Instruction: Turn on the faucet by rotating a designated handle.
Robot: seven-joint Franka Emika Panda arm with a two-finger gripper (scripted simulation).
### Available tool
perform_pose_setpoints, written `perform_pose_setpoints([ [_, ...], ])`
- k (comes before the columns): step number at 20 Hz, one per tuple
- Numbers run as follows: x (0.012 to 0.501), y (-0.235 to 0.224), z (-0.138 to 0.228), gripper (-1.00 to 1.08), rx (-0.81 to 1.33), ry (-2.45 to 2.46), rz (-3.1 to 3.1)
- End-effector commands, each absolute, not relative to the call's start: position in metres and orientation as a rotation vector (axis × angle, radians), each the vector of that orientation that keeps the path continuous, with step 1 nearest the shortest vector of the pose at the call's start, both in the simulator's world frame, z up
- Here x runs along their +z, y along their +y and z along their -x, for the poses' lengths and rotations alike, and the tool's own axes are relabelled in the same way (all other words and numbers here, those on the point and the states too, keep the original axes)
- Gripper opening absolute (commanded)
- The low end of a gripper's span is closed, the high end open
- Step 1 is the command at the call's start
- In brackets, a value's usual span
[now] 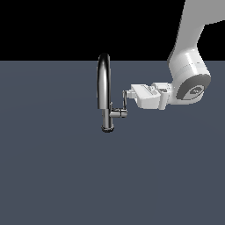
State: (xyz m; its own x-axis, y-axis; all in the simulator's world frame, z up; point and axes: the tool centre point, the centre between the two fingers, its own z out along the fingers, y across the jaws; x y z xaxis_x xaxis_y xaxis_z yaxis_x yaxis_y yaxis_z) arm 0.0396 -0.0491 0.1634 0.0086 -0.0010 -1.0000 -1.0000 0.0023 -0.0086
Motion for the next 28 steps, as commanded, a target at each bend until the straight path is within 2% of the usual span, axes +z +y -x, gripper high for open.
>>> perform_pose_setpoints([
  [1,0.164,-0.049,-0.033,-1.00,1.201,1.205,1.212],
  [14,0.168,-0.049,0.003,-1.00,1.200,1.204,1.212],
  [15,0.167,-0.054,-0.002,-1.00,1.185,1.214,1.209],
  [28,0.134,-0.049,0.048,-1.00,1.198,1.205,1.211],
])
